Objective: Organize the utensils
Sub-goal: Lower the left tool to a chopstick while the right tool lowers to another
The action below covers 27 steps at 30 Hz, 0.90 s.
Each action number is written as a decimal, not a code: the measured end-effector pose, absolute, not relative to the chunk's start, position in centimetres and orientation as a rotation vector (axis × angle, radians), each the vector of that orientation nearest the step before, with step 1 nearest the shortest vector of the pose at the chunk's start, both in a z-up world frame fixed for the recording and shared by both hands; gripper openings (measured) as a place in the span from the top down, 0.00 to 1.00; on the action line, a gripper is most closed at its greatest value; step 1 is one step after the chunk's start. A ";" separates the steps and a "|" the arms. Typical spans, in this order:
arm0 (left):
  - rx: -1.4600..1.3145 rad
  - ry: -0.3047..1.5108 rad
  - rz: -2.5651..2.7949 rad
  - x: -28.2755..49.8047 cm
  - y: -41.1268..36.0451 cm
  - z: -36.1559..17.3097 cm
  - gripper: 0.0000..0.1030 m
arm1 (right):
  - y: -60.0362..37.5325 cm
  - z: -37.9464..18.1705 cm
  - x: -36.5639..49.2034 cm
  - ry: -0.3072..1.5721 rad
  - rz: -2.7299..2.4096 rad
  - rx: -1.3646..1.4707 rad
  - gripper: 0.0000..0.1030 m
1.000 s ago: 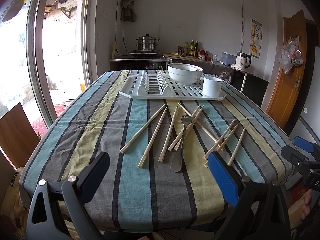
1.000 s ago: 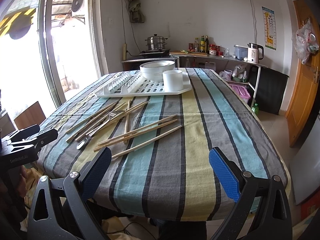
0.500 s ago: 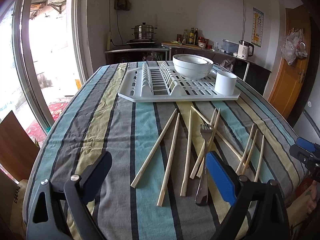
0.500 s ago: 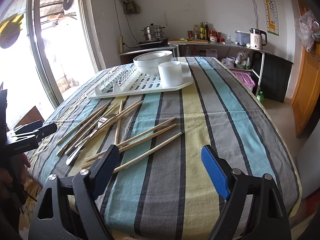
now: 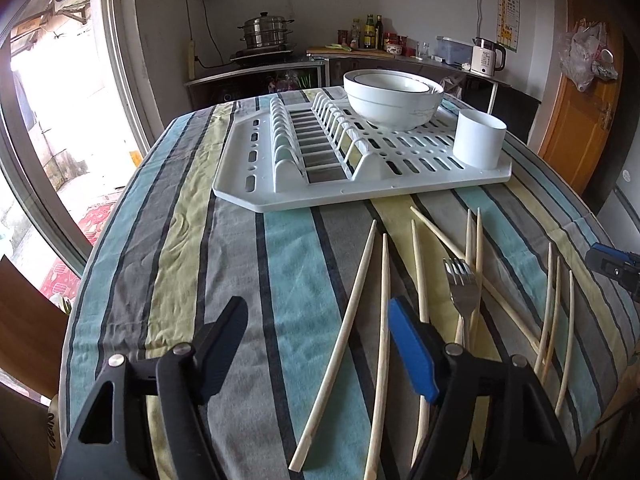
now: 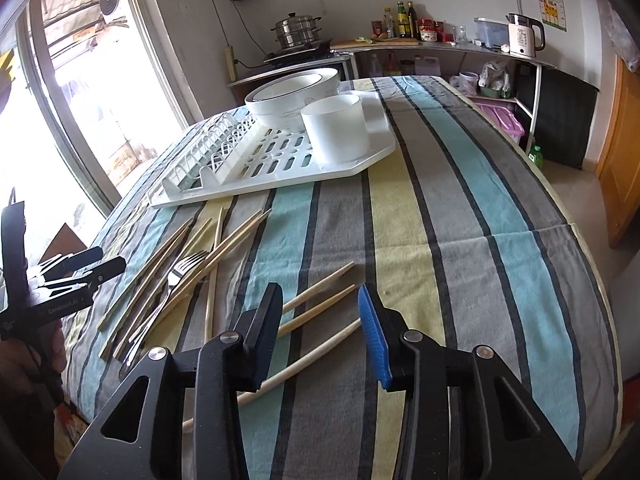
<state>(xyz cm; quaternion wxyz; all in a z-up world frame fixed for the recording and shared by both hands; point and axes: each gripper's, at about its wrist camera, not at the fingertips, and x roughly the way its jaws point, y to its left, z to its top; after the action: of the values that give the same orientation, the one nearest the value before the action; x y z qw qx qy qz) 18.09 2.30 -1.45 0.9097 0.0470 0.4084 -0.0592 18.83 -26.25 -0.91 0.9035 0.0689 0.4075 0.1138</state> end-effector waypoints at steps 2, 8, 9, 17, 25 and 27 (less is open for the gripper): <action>0.114 0.859 -0.133 18.8 2.1 -1.7 0.29 | -26.1 -1.3 20.1 0.878 0.233 0.148 0.65; 0.156 0.899 -0.168 20.2 1.1 -2.4 0.37 | -25.4 -3.2 22.7 0.978 0.211 0.142 0.72; 0.163 0.904 -0.173 20.3 0.9 -2.6 0.37 | -25.3 -3.4 23.0 0.988 0.210 0.141 0.73; 0.229 0.925 -0.186 21.5 -0.1 -3.1 0.42 | -24.7 -3.5 24.4 1.031 0.179 0.116 0.74; 0.267 0.943 -0.169 22.5 -0.2 -3.3 0.47 | -25.1 -3.7 25.1 1.078 0.196 0.196 0.74; 0.270 0.945 -0.170 22.7 -0.2 -3.4 0.48 | -25.6 -3.7 25.2 1.092 0.204 0.240 0.74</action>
<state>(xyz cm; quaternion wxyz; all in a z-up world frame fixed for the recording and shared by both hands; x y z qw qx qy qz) 22.73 -0.21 -3.40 0.8782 0.1293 0.4532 -0.0814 25.24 -25.58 -3.73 0.8429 0.1135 0.5170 0.0967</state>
